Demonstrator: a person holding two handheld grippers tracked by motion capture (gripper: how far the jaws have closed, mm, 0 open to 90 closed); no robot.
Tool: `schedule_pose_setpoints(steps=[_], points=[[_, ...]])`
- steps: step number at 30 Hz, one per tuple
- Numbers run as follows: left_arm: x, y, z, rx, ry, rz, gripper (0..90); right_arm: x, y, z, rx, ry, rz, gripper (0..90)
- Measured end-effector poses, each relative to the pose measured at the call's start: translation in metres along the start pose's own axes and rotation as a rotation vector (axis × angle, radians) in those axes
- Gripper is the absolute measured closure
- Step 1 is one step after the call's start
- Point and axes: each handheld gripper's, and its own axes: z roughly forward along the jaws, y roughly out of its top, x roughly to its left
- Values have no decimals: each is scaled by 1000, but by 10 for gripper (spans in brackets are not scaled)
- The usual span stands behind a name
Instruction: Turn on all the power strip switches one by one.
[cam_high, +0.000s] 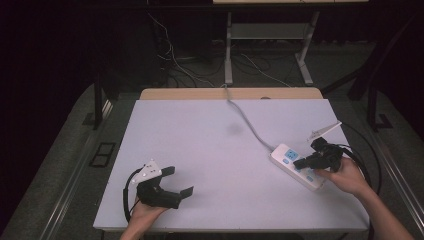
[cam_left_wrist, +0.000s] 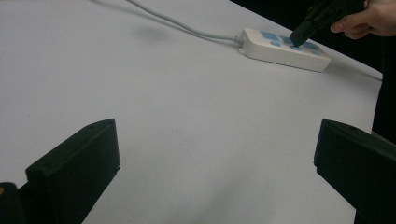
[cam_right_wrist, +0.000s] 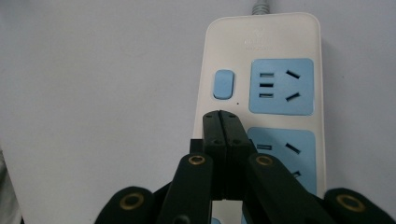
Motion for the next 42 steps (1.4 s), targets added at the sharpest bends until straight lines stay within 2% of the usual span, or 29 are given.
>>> schedule_pose_setpoints(steps=[12, 20, 28, 42], points=[[-1, 0, 0, -1, -1, 1, 0, 1, -3, 1, -15, -10, -3, 900], [-1, 0, 0, -1, -4, 3, 0, 0, -9, 2, -51, -5, 4, 900], [-2, 0, 1, 1, -5, 2, 0, 5, -10, 3, -51, -35, -26, 900], [-1, 0, -1, -2, -4, 1, 0, 6, -7, 7, -61, -39, -20, 900]])
